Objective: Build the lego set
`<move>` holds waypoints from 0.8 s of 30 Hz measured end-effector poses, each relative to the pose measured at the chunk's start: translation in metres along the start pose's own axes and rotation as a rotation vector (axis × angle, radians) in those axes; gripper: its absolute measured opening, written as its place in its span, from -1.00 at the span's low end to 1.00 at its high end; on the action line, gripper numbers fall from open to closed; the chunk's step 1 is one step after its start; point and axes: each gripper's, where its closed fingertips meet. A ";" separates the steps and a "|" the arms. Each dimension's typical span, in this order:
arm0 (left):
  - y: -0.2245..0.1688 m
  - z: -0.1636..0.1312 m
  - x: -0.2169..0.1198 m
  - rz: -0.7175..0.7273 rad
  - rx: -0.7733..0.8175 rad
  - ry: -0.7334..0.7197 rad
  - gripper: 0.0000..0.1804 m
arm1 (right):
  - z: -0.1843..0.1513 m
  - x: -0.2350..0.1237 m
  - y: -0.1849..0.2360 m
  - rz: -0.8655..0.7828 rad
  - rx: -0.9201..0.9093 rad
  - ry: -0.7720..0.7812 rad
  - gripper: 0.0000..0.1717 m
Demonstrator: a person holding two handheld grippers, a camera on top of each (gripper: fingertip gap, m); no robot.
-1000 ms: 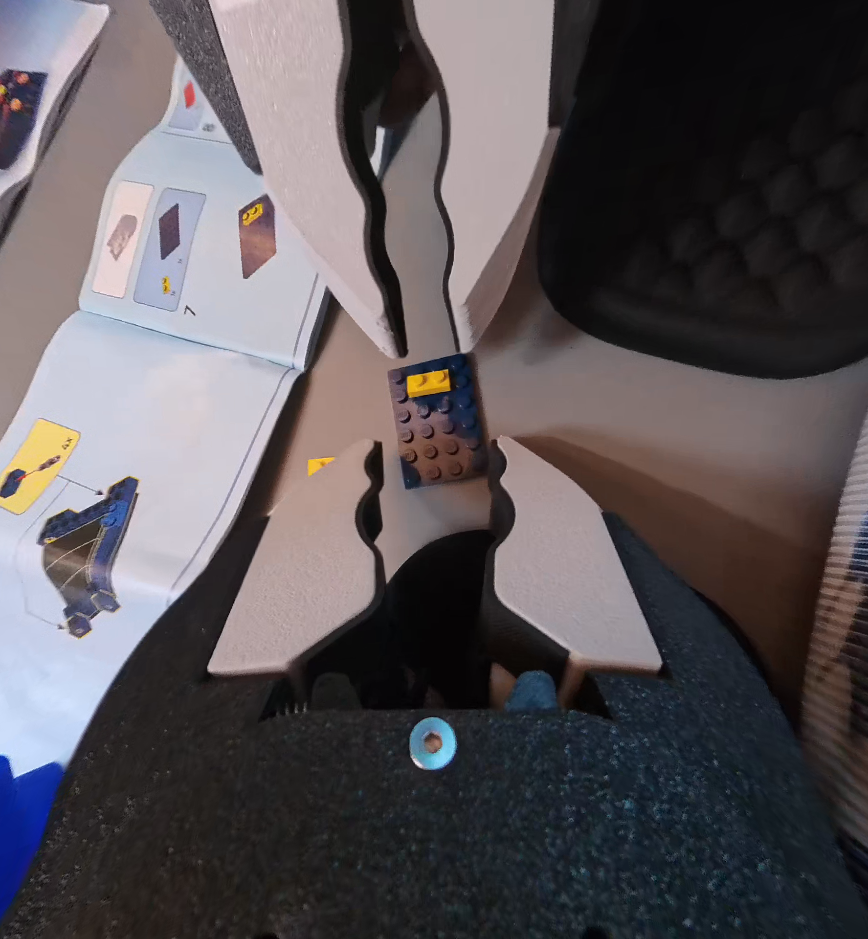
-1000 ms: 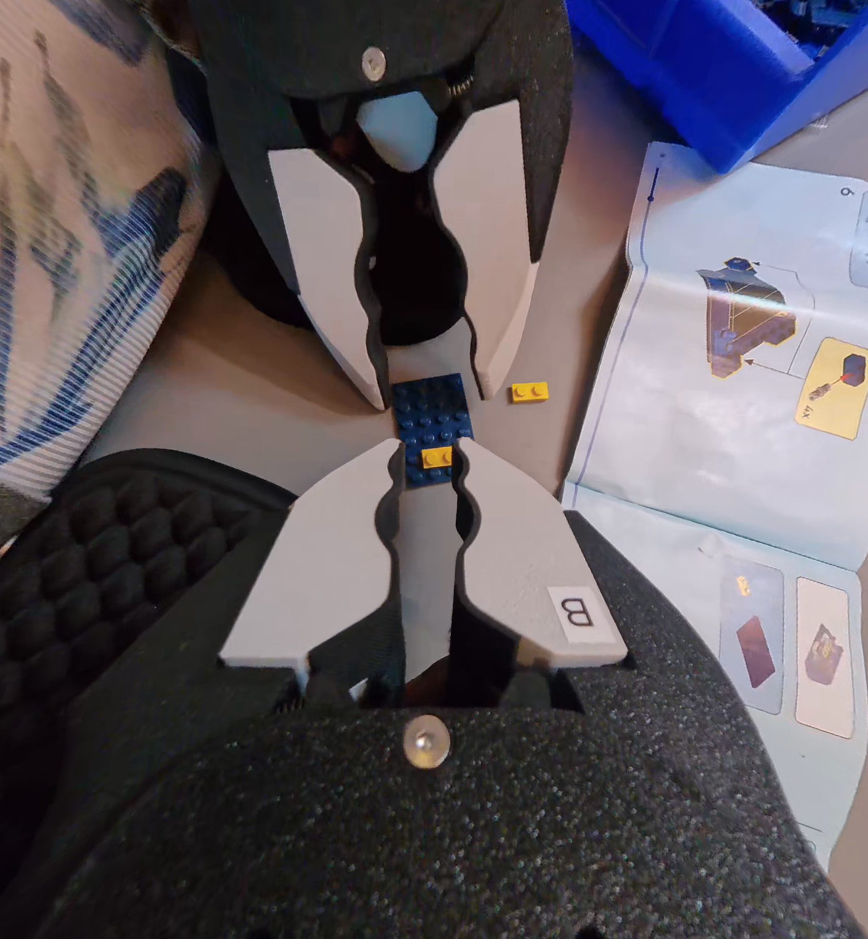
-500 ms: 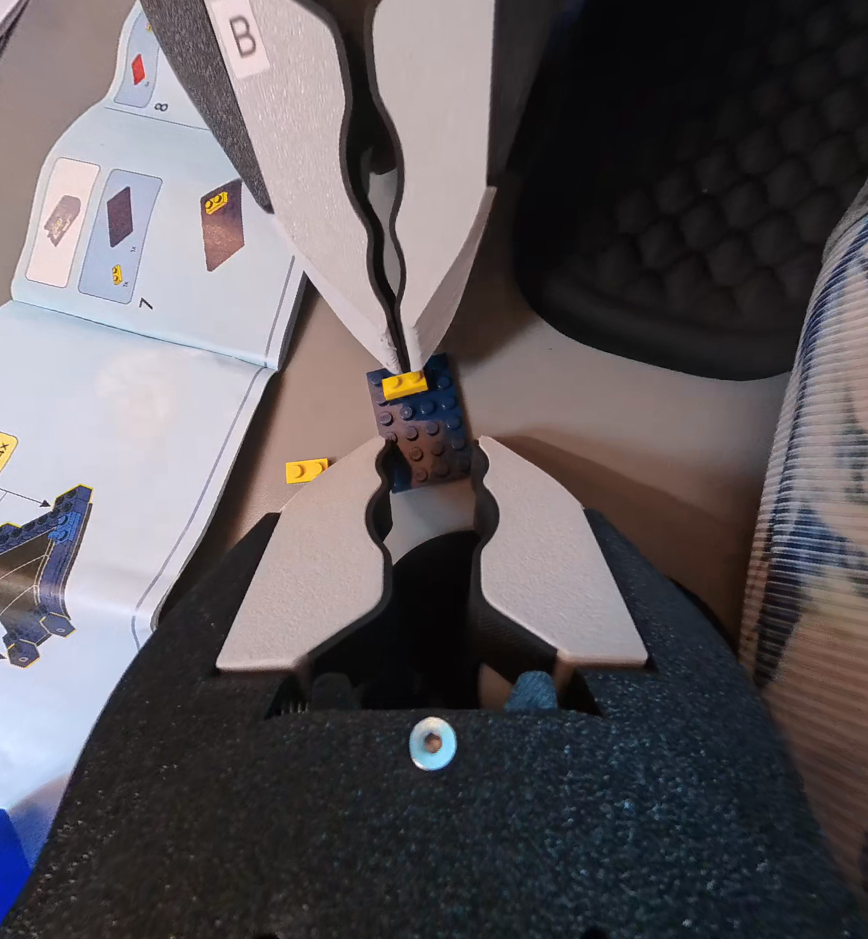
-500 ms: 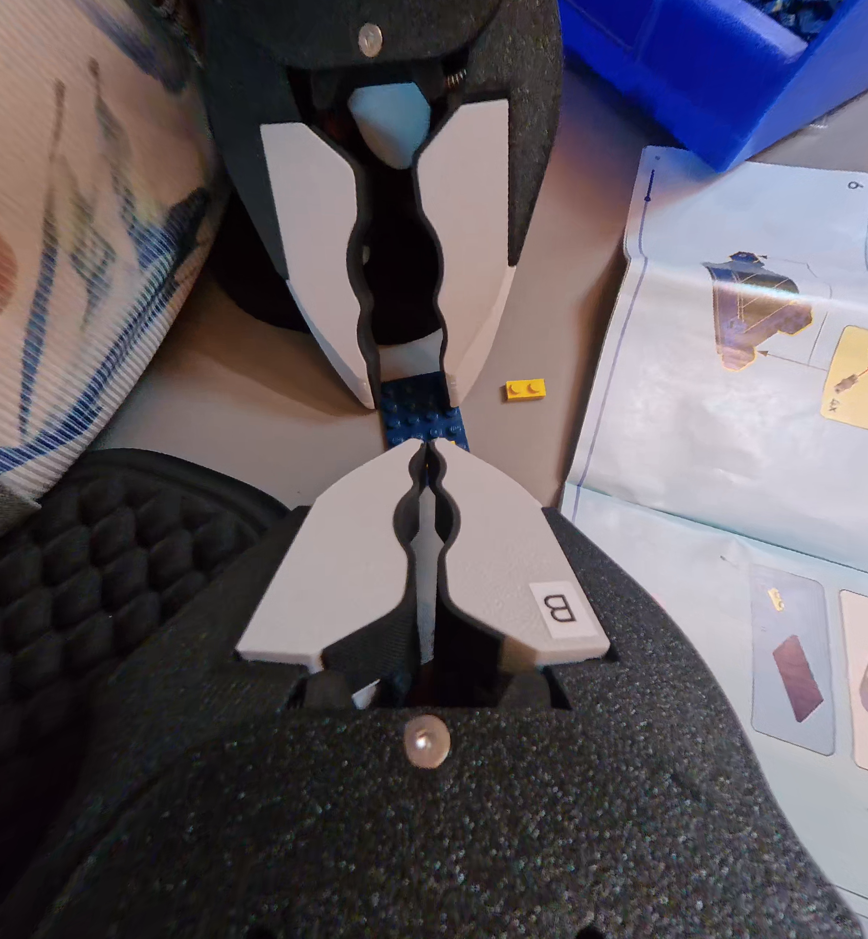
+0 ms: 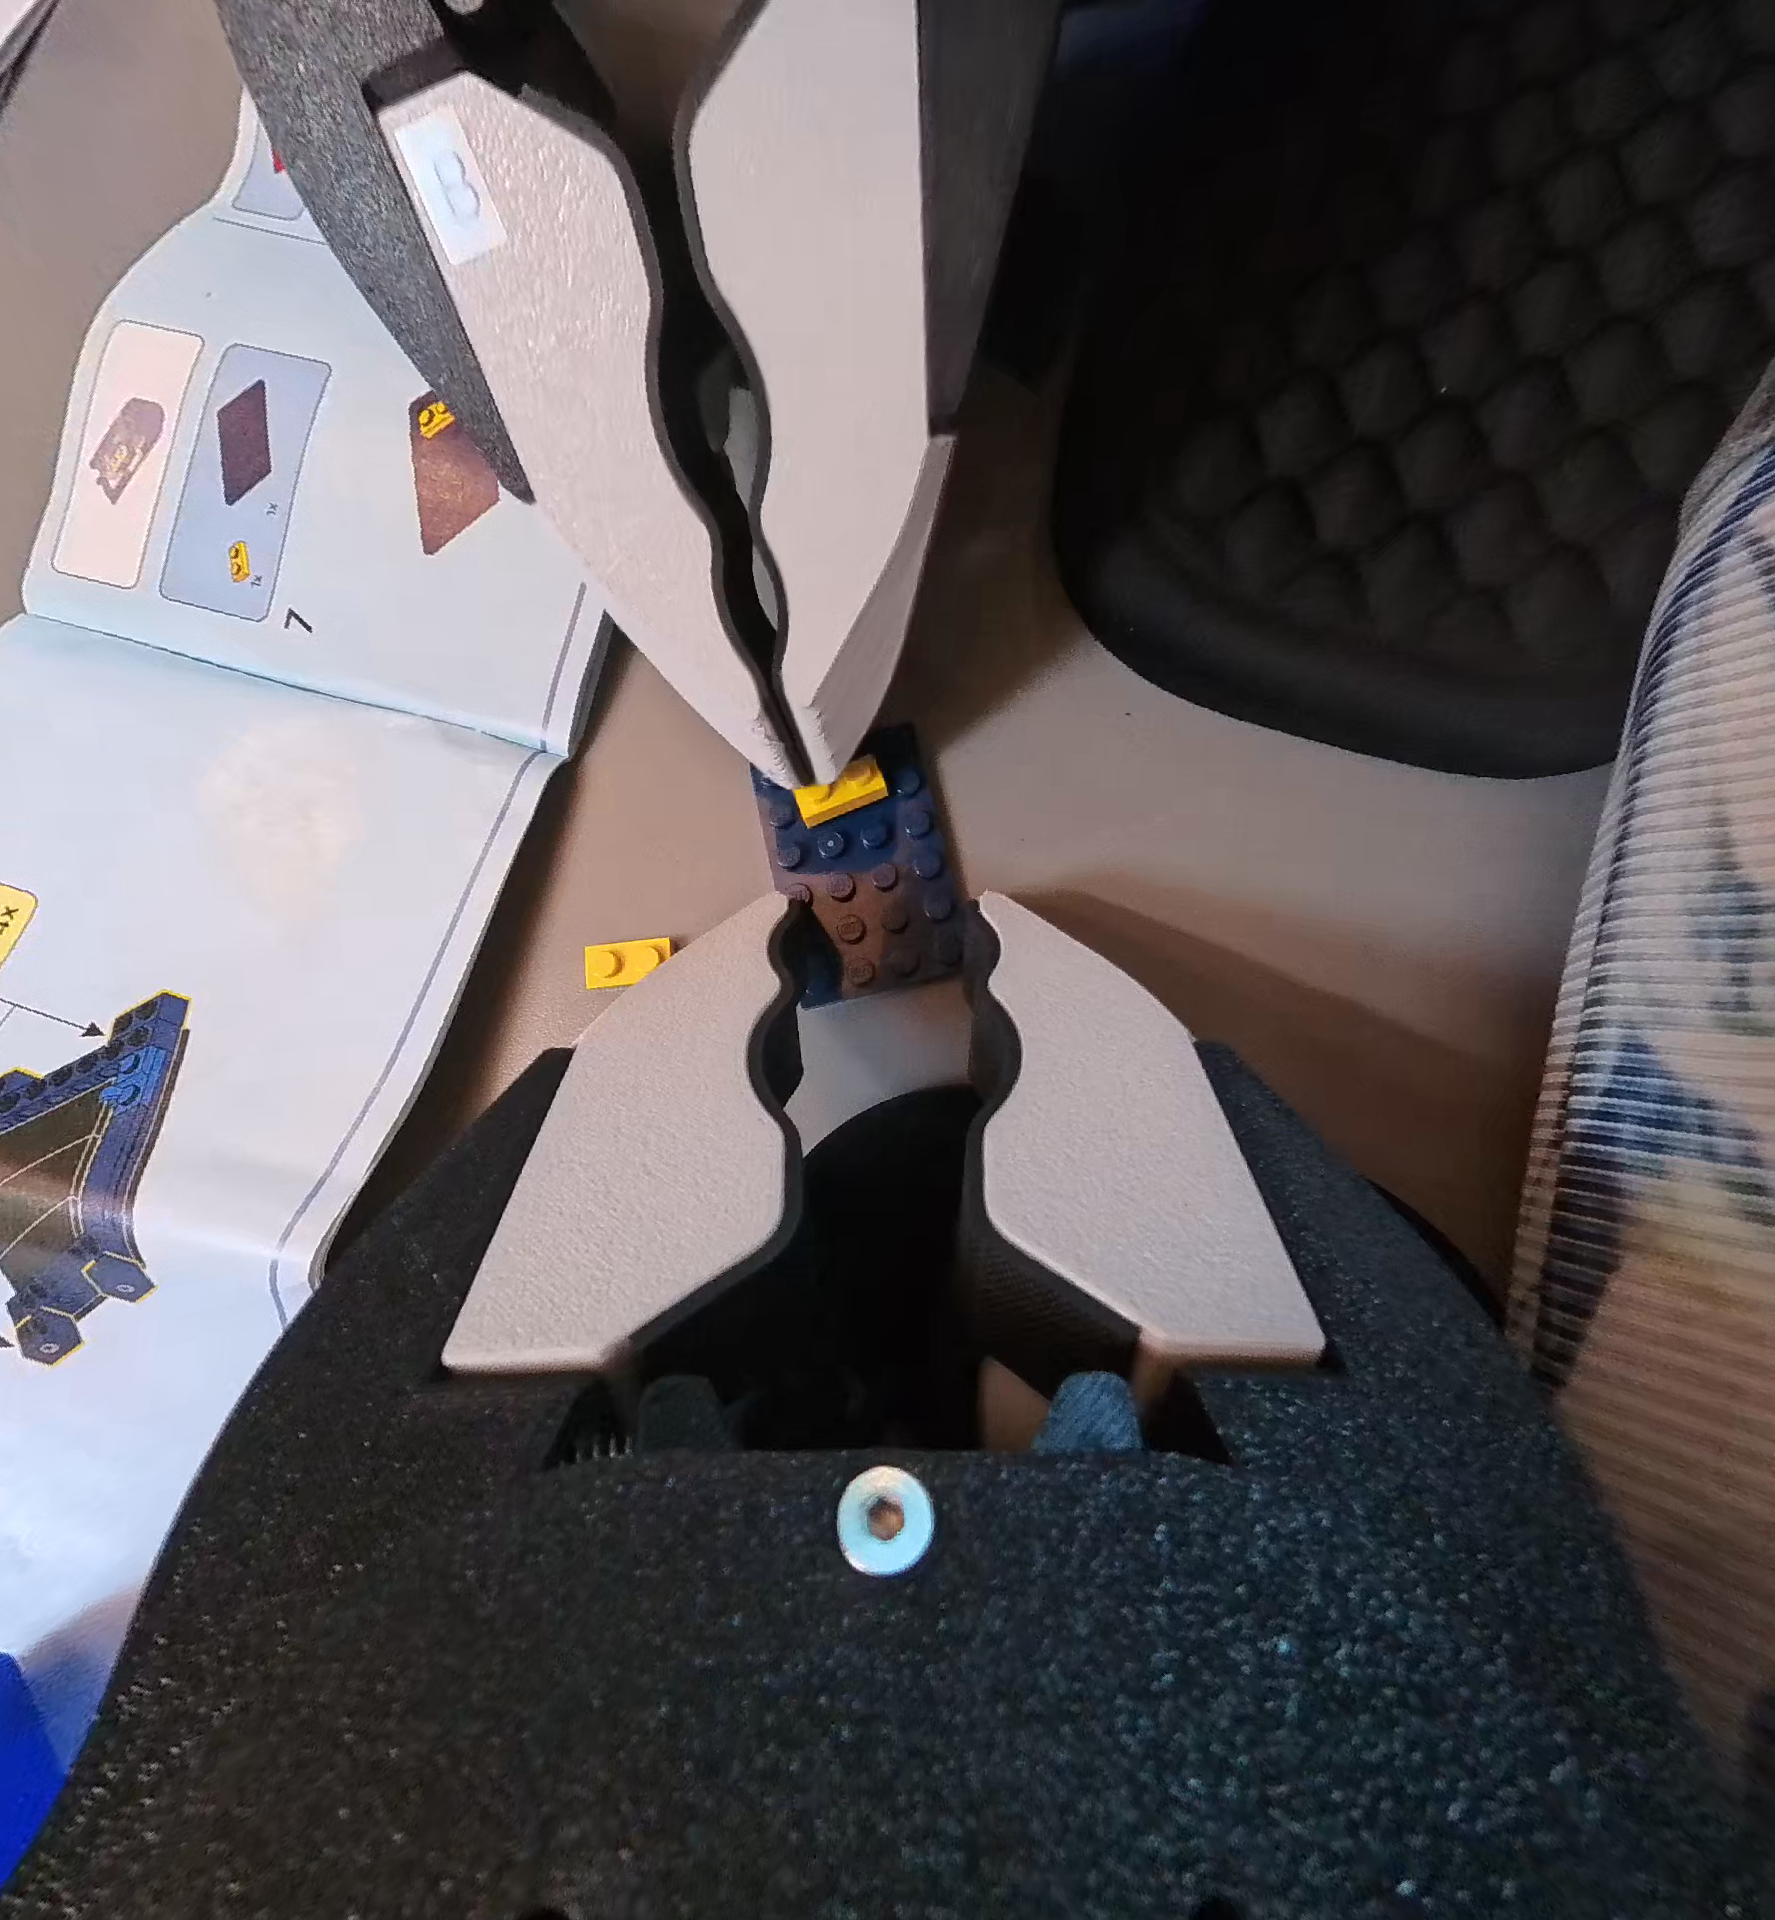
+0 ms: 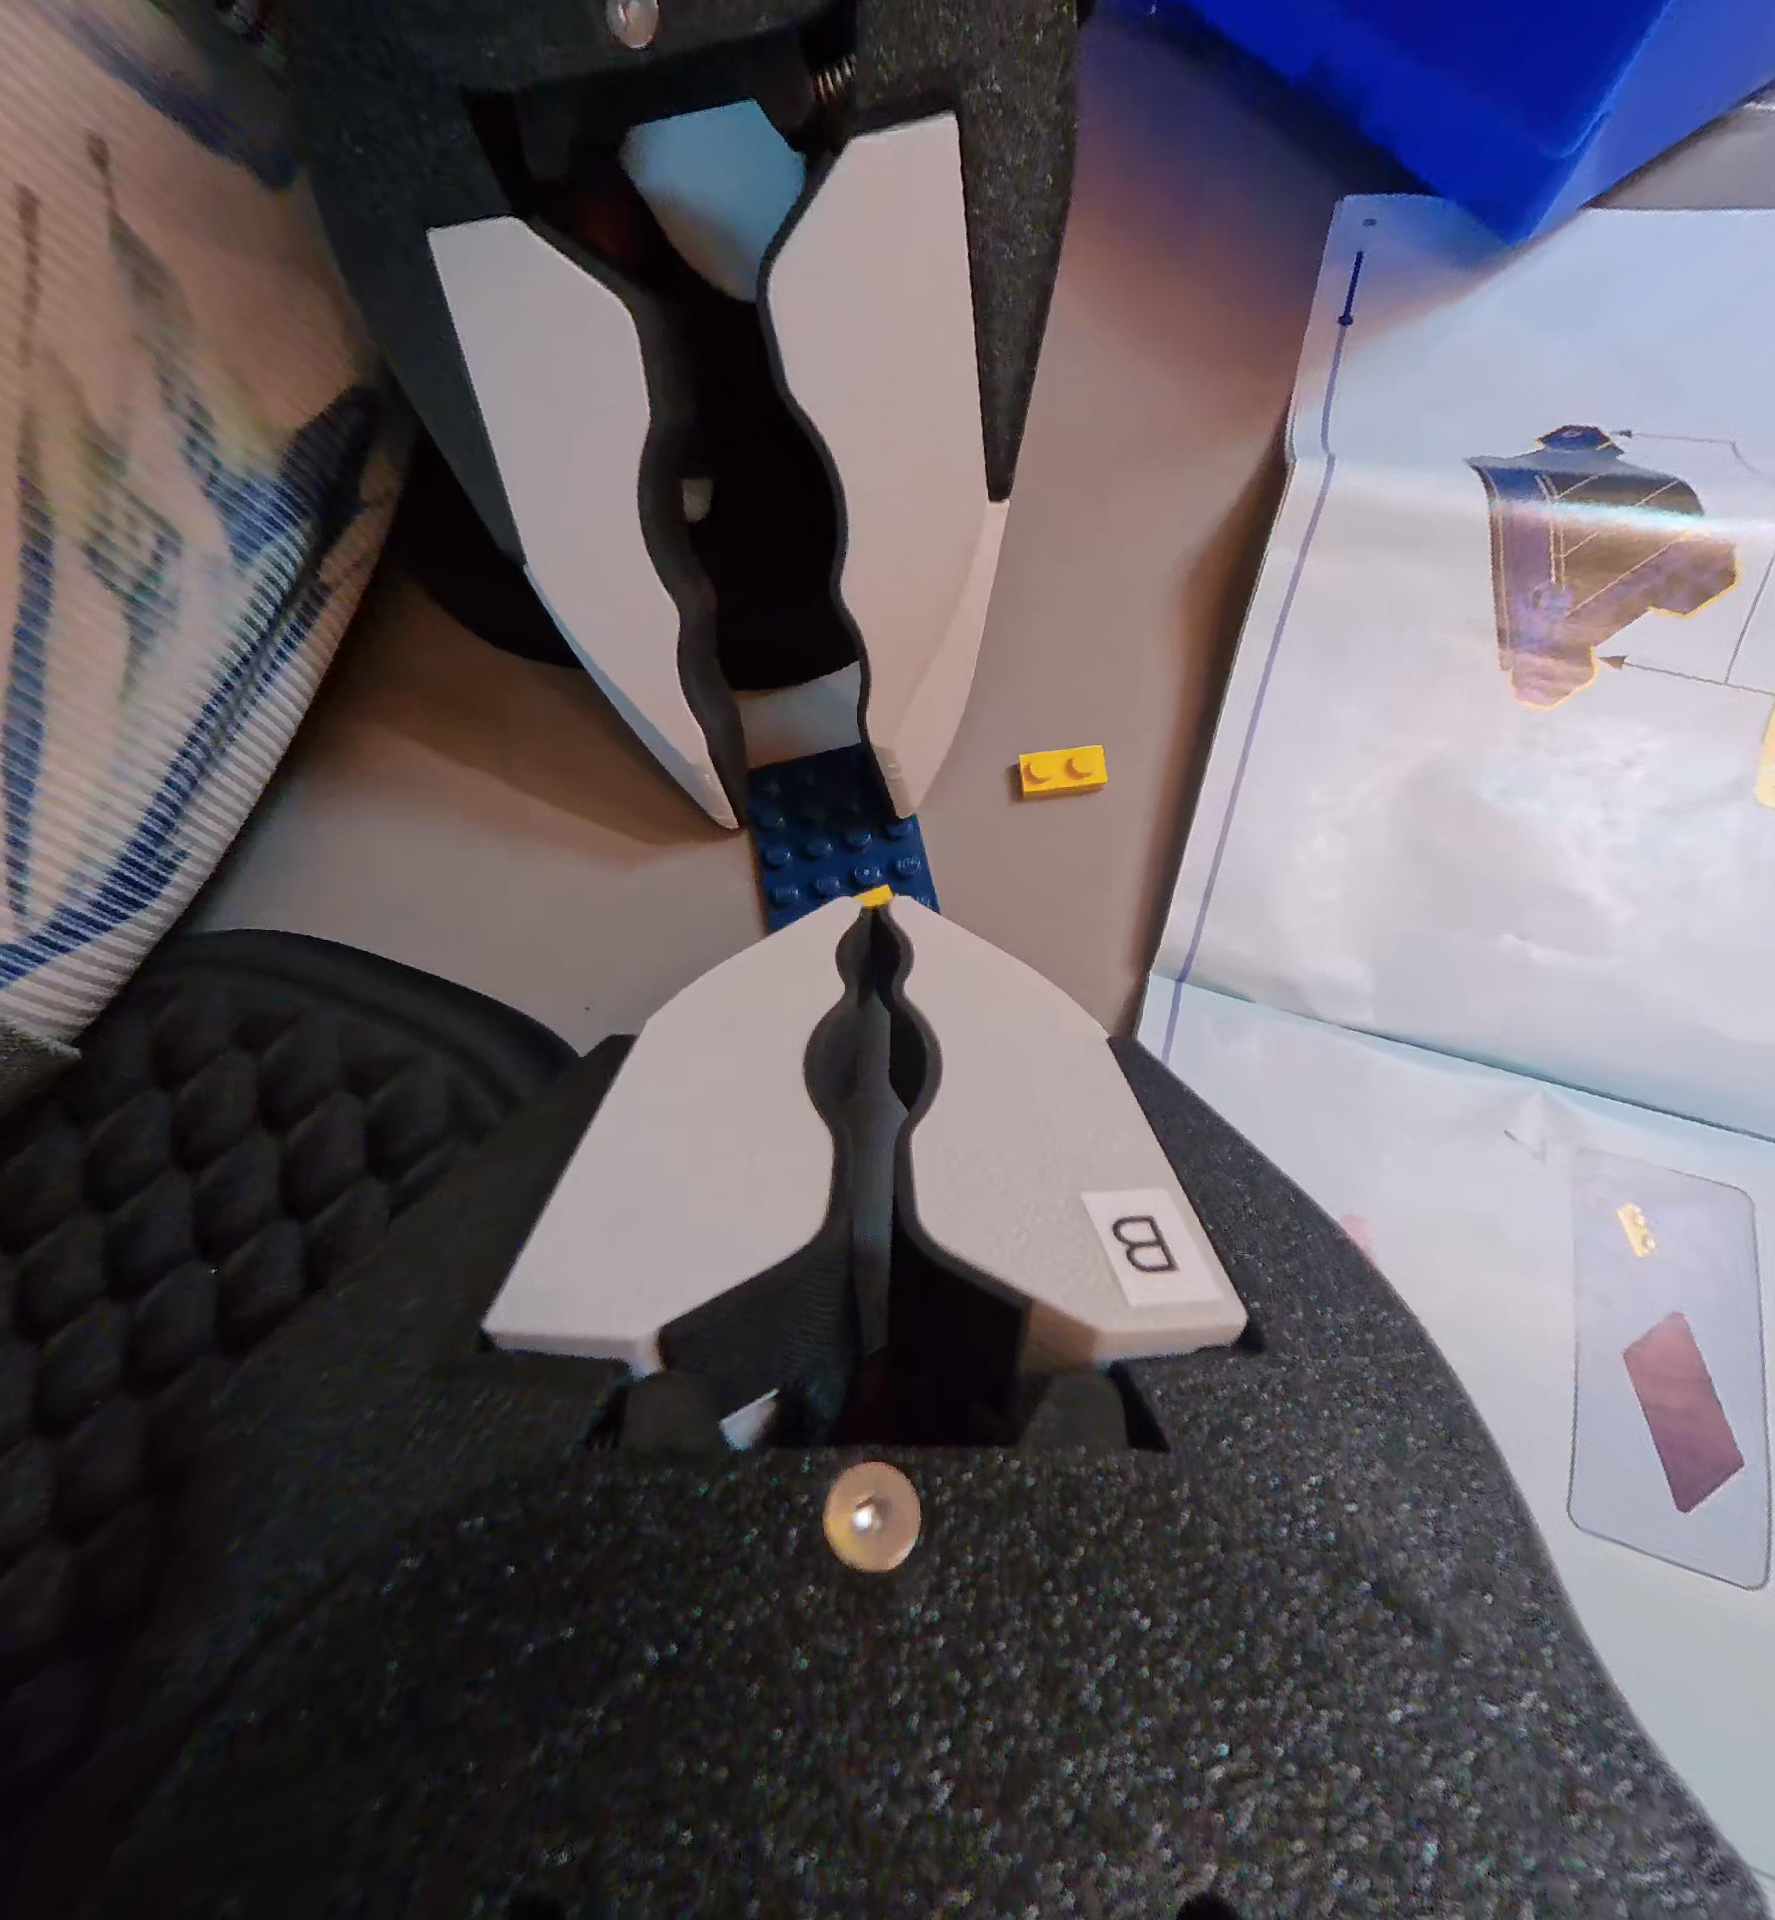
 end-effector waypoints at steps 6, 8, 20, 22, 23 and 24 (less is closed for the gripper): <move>0.000 0.000 0.000 0.001 0.001 -0.001 -0.68 | 0.004 -0.005 0.000 -0.077 0.006 -0.008 -1.00; 0.000 0.000 0.000 0.001 0.002 -0.001 -0.68 | 0.011 -0.010 0.002 -0.061 0.017 -0.062 -1.00; 0.000 0.000 0.000 0.000 0.001 -0.001 -0.68 | 0.007 -0.004 0.008 0.039 -0.069 -0.120 -1.00; 0.000 0.000 0.000 0.000 0.001 -0.001 -0.68 | 0.006 -0.003 0.009 0.032 -0.076 -0.107 -1.00; 0.000 0.000 0.000 0.000 0.001 -0.001 -0.68 | 0.006 -0.003 0.009 0.028 -0.075 -0.104 -1.00; 0.000 0.000 0.000 0.000 0.001 -0.001 -0.68 | 0.006 -0.003 0.009 0.024 -0.073 -0.099 -1.00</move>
Point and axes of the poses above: each gripper's, where its closed fingertips meet, x out along the fingers, z out of its top, y = z × x across the jaws, and after that the axes turned 6 degrees about -z, right-handed
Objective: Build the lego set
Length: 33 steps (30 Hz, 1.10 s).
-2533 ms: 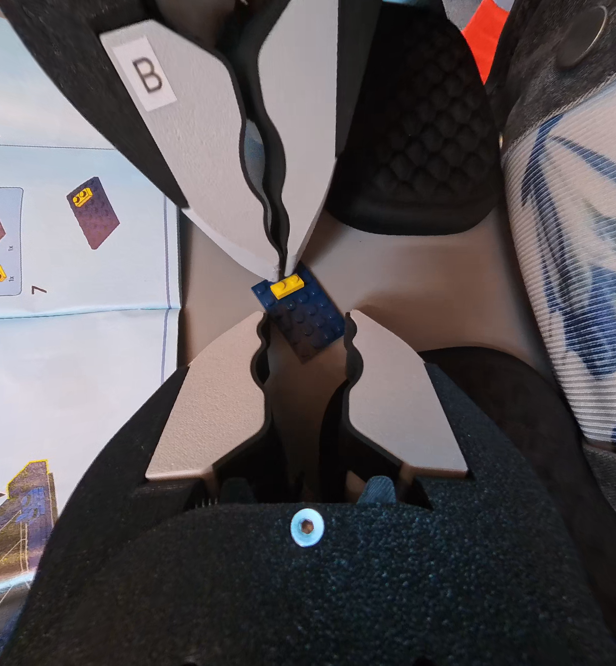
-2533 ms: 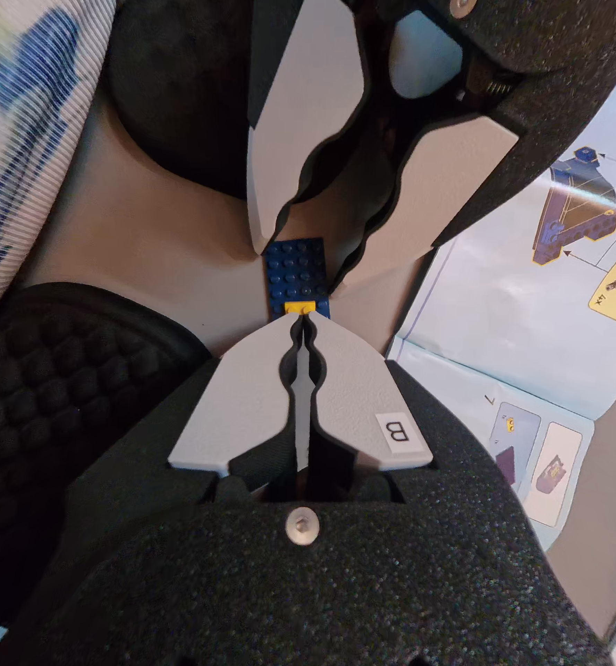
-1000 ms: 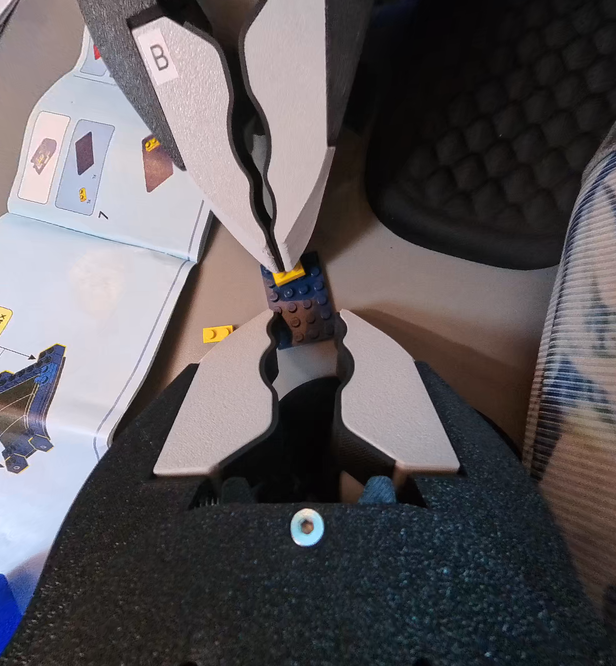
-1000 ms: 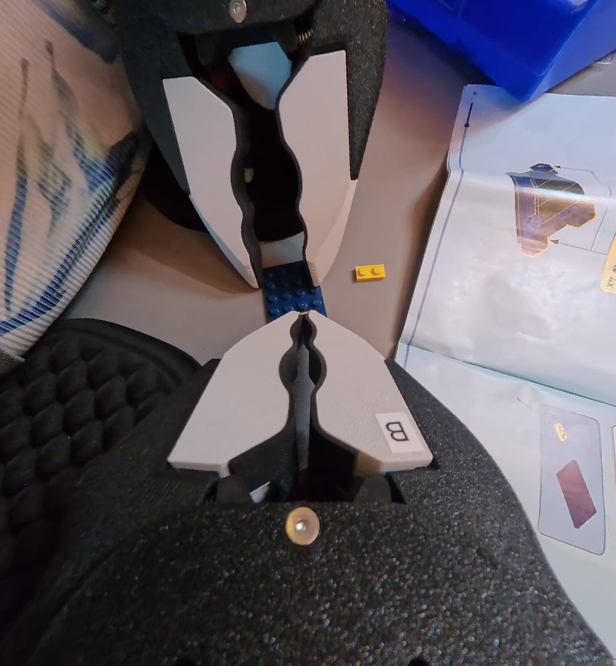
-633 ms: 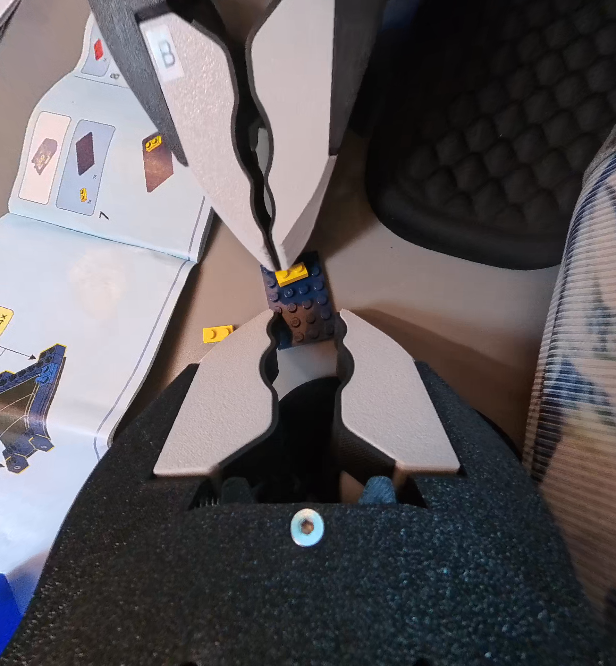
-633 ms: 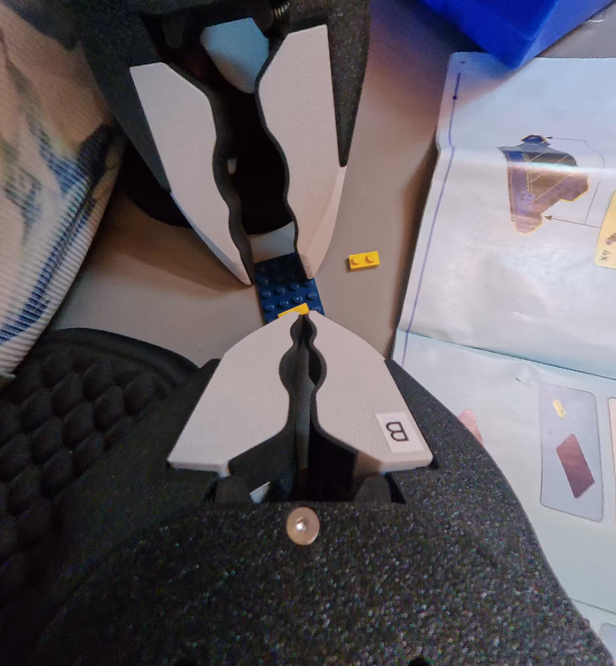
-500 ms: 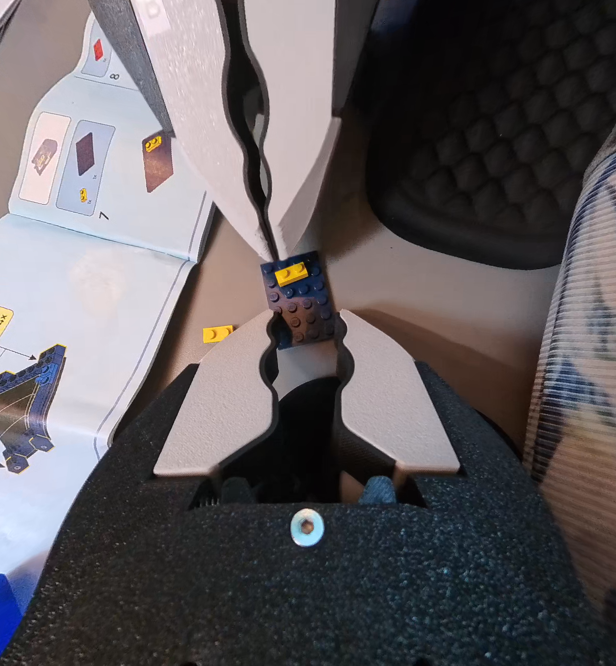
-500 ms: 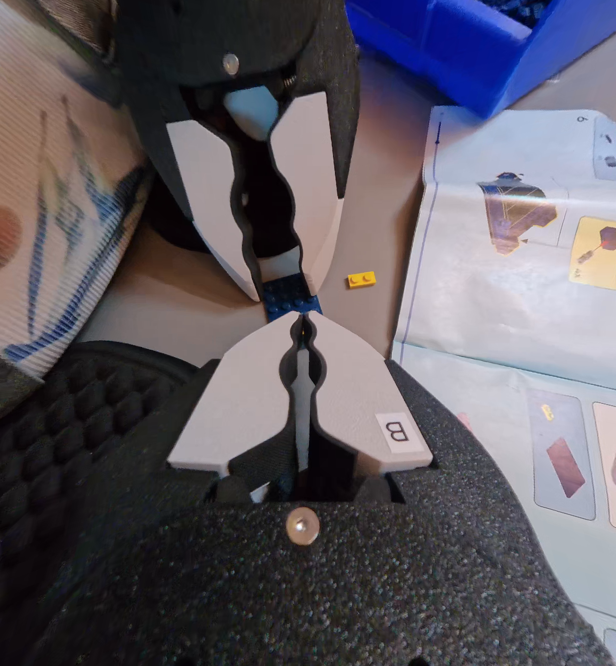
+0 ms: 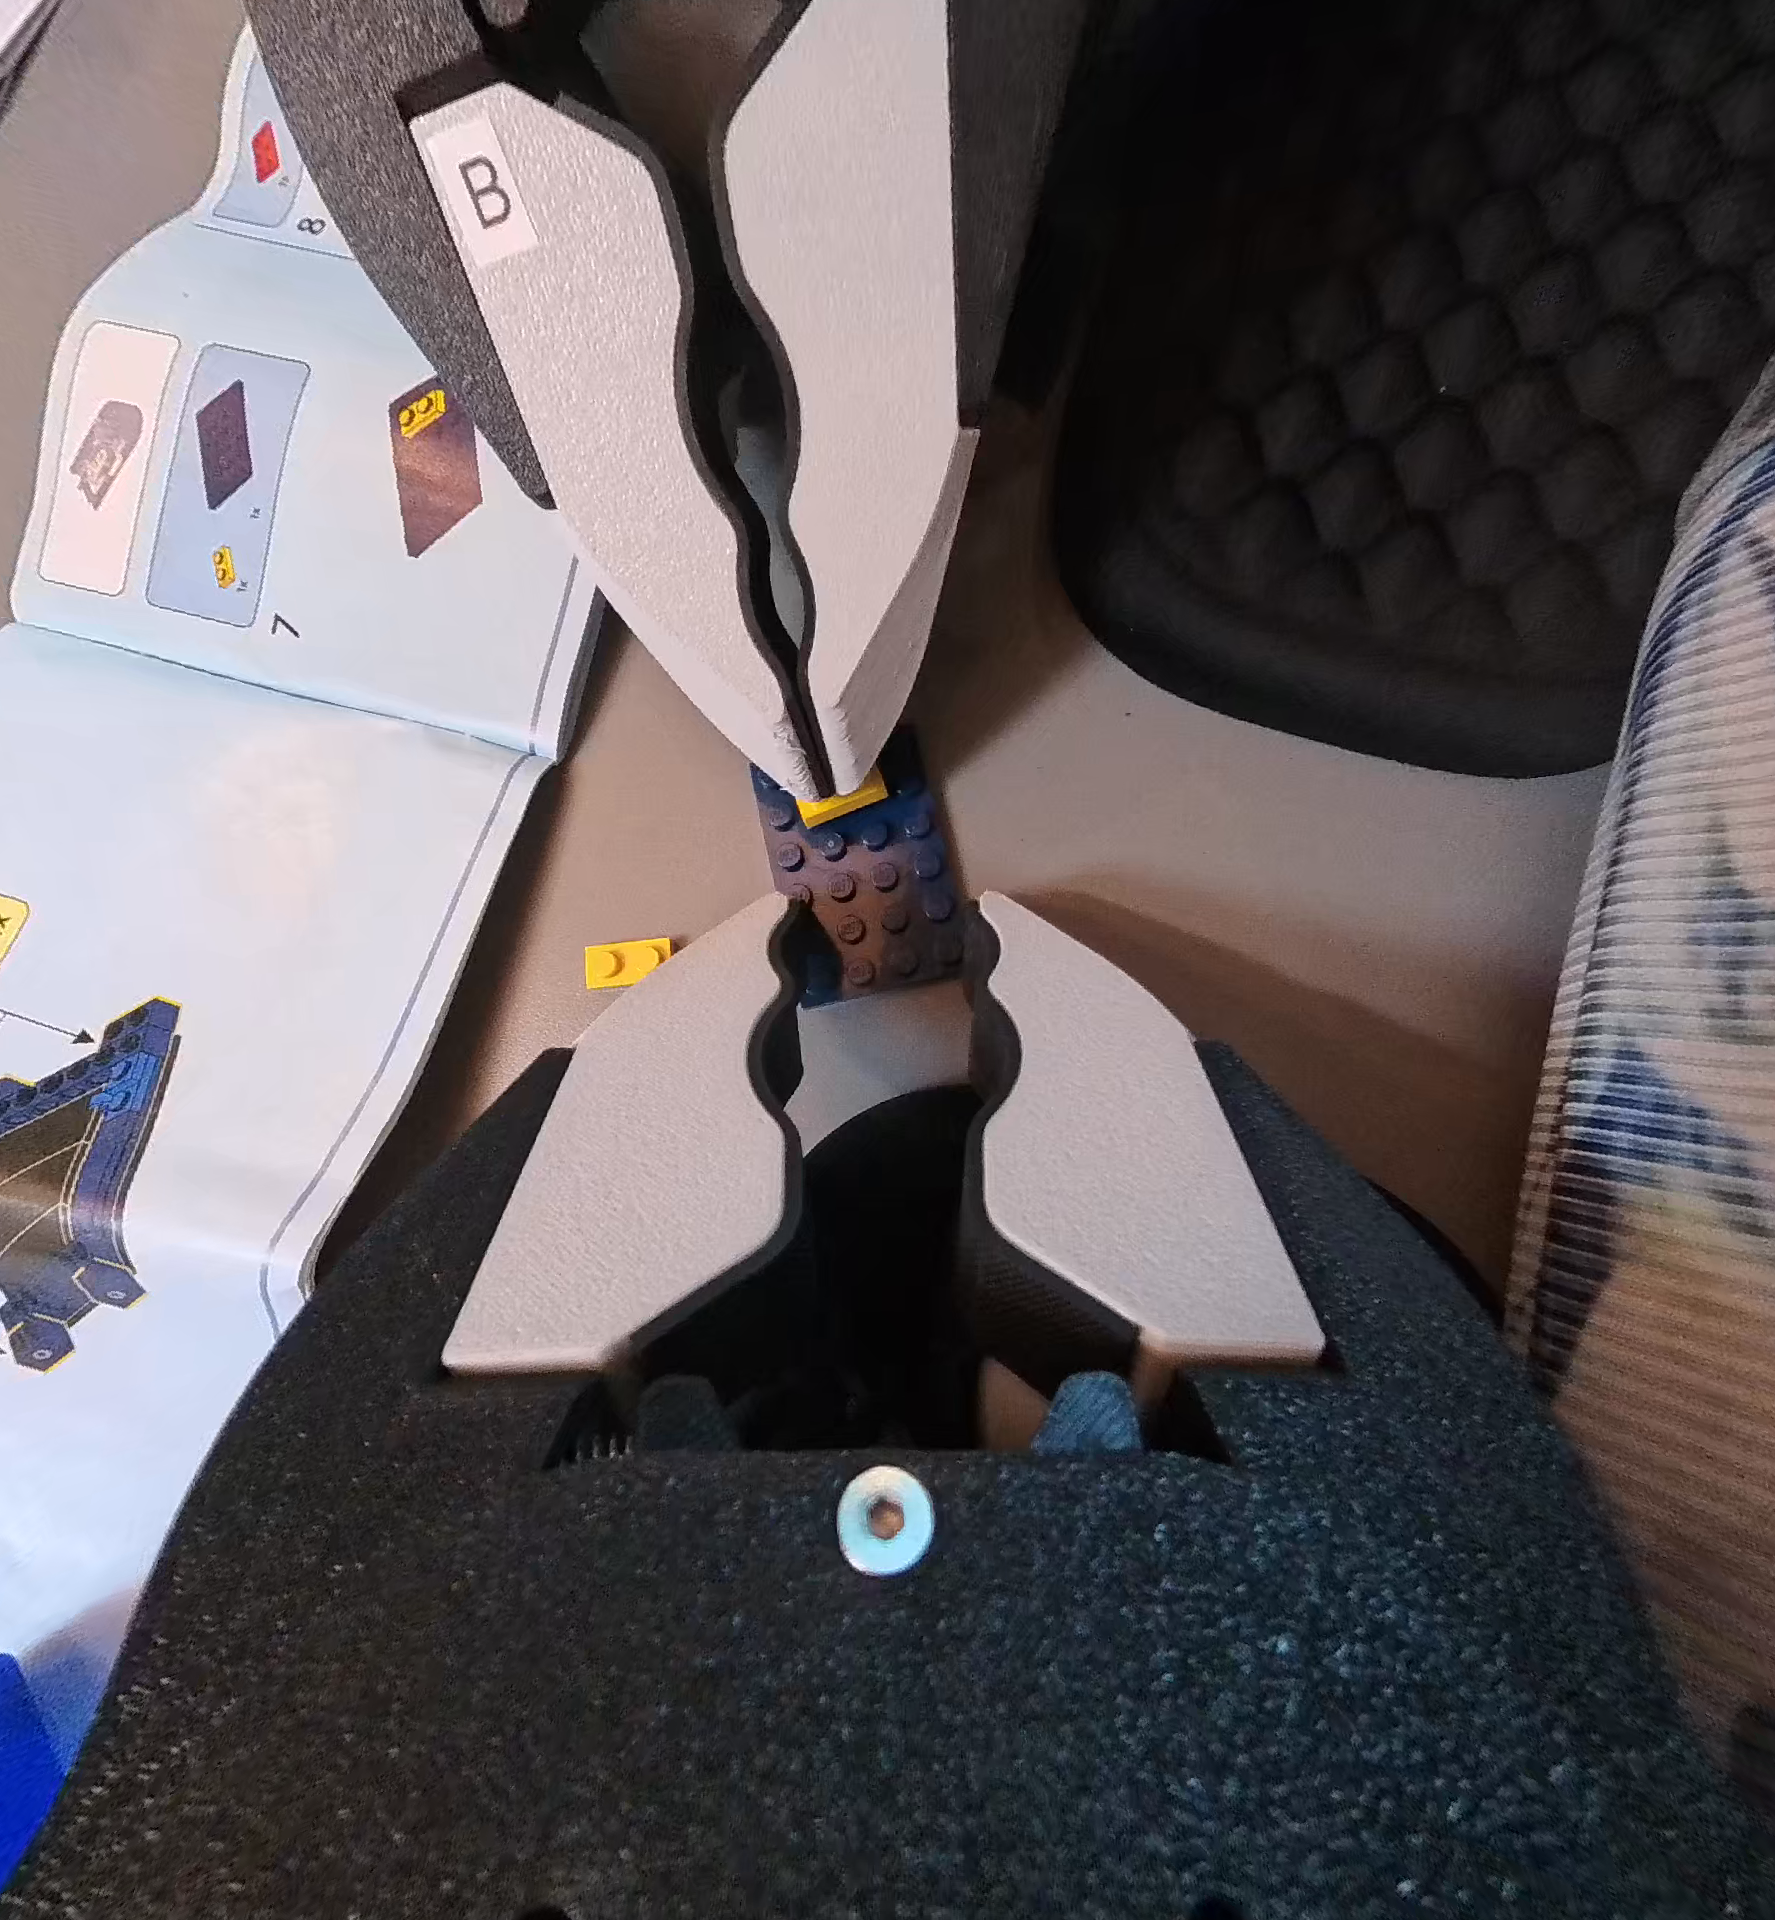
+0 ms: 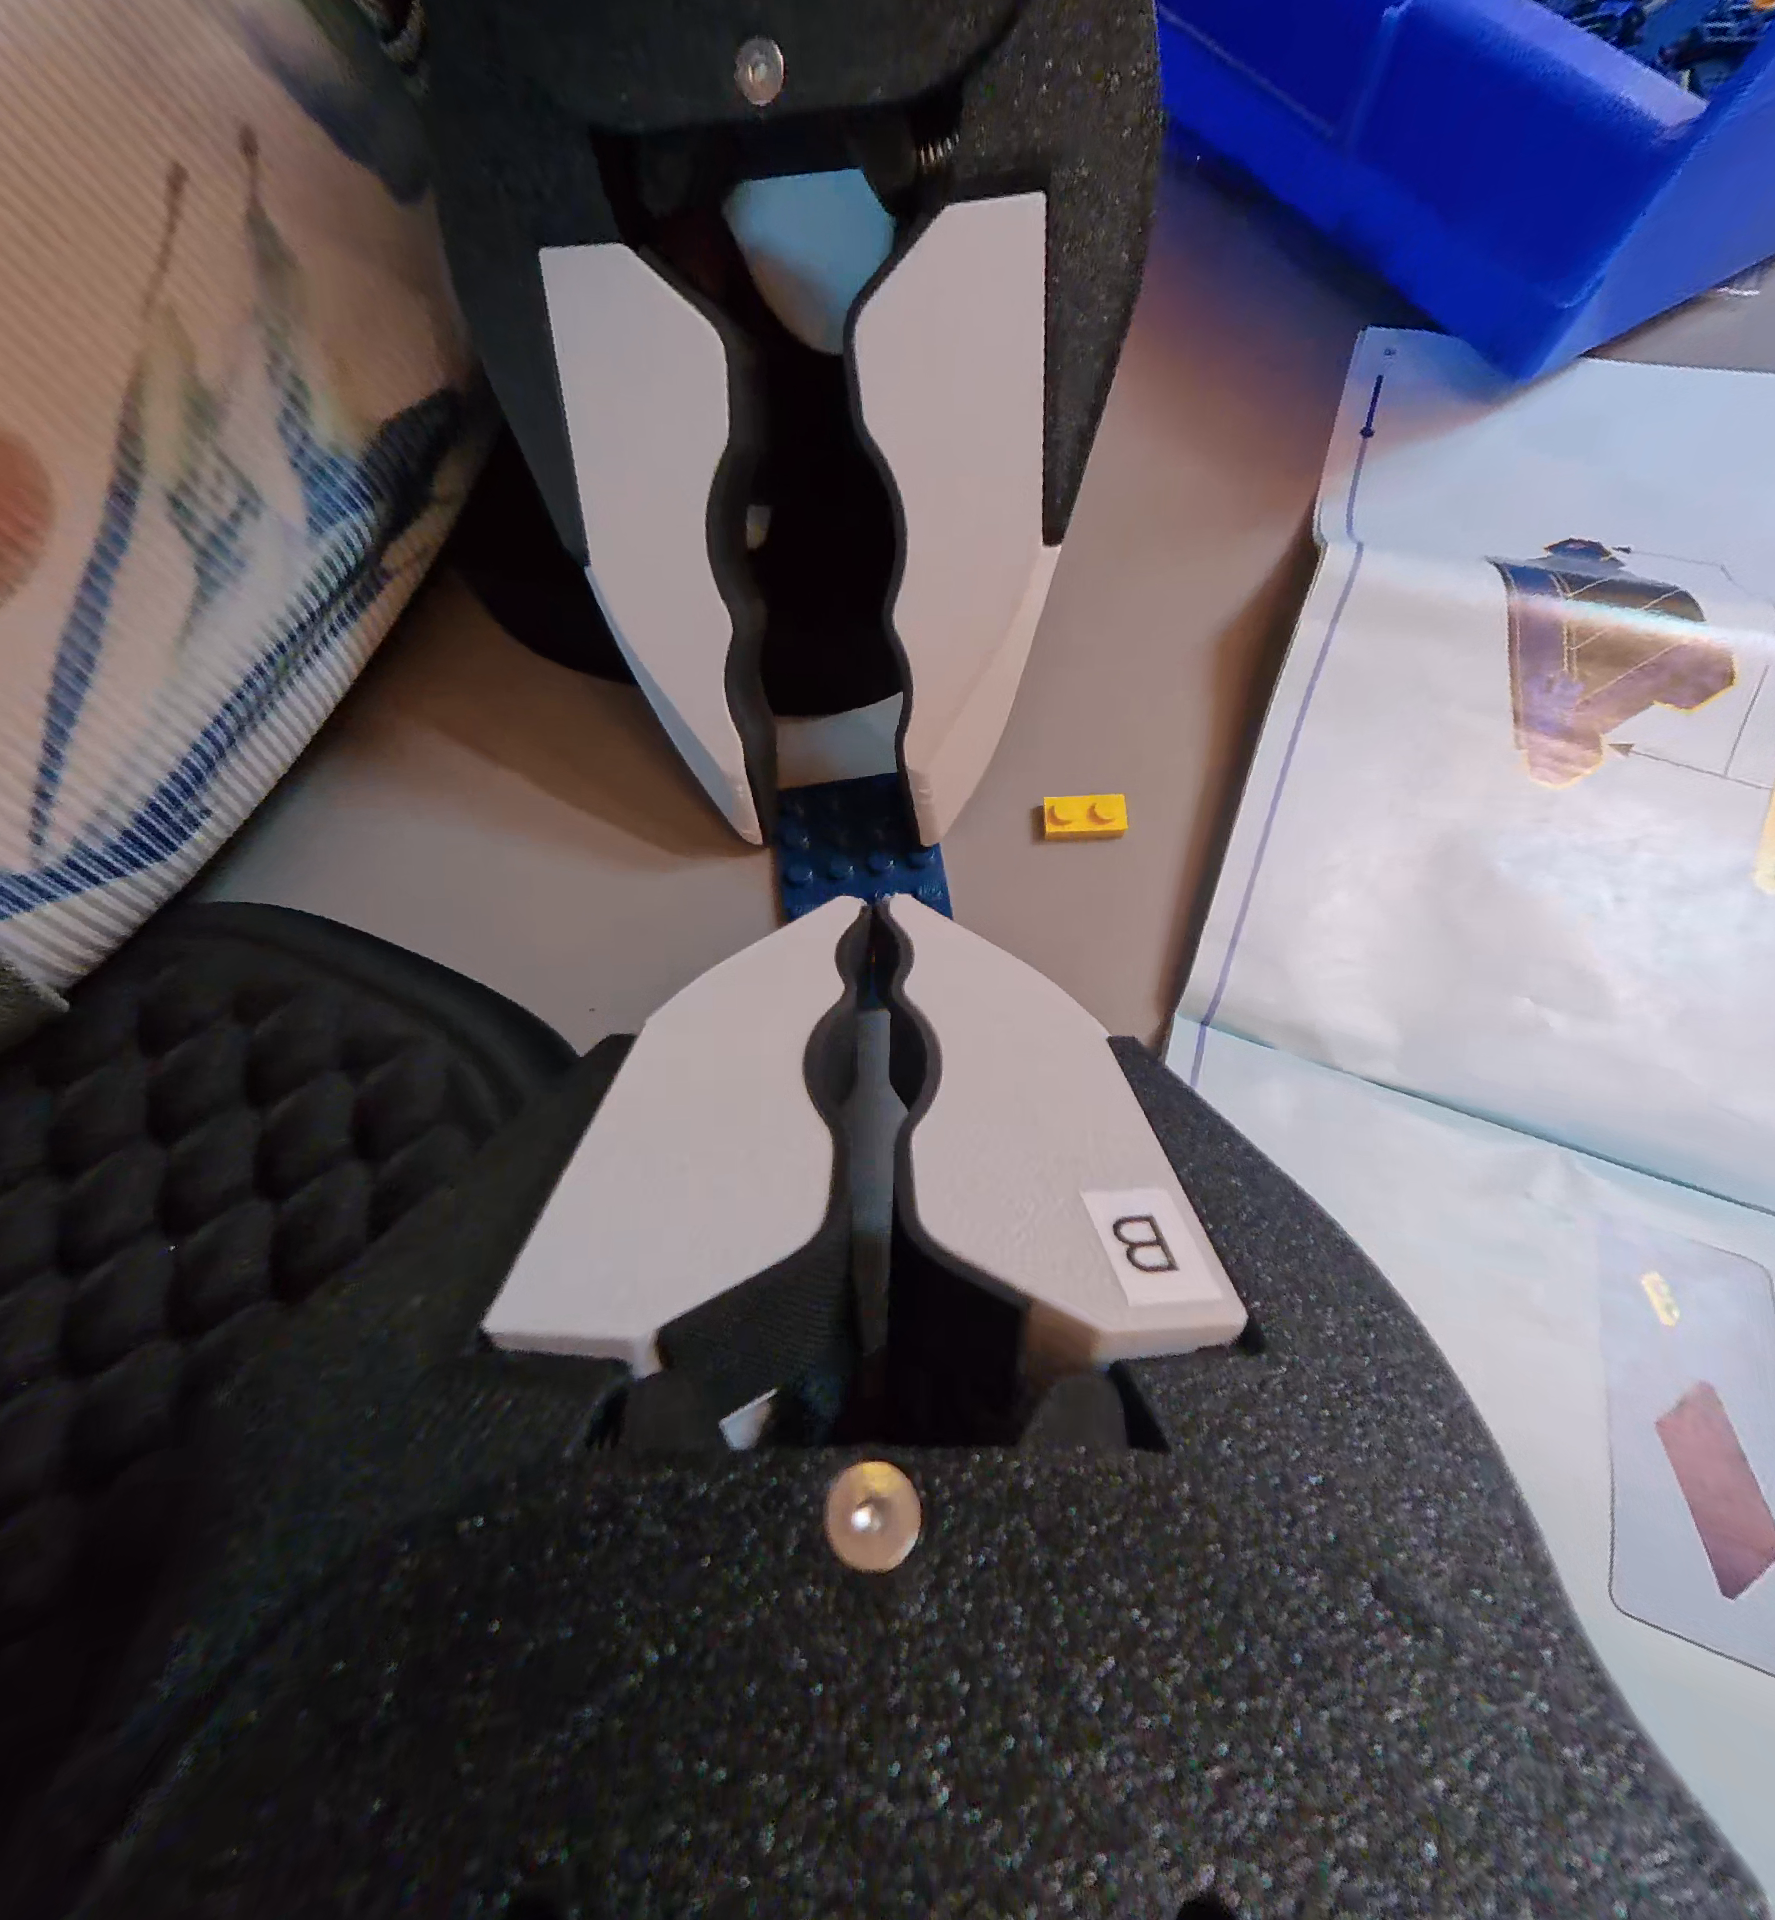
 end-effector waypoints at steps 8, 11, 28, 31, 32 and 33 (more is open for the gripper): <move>0.000 0.000 0.000 0.001 0.001 0.002 -0.68 | -0.001 0.000 0.001 -0.097 0.004 0.079 -1.00; 0.000 0.000 0.000 0.002 0.001 0.001 -0.68 | -0.001 0.000 0.000 -0.137 0.042 0.109 -0.99; 0.001 0.000 0.000 0.006 0.000 0.001 -0.63 | 0.010 -0.016 0.001 -0.132 0.100 -0.086 -0.74; 0.001 0.000 0.000 -0.003 -0.014 0.000 -0.56 | 0.011 -0.014 -0.005 -0.088 0.069 -0.052 -0.87; 0.001 0.000 0.000 -0.004 -0.016 -0.001 -0.56 | 0.011 -0.014 -0.008 -0.084 0.062 -0.043 -0.98; 0.001 0.000 0.000 -0.006 -0.018 -0.003 -0.56 | 0.012 -0.012 -0.009 -0.077 0.058 -0.036 -1.00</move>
Point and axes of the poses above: each gripper's, where its closed fingertips meet, x out along the fingers, z out of its top, y = z × x across the jaws, and after that the axes turned 6 degrees about -z, right-handed
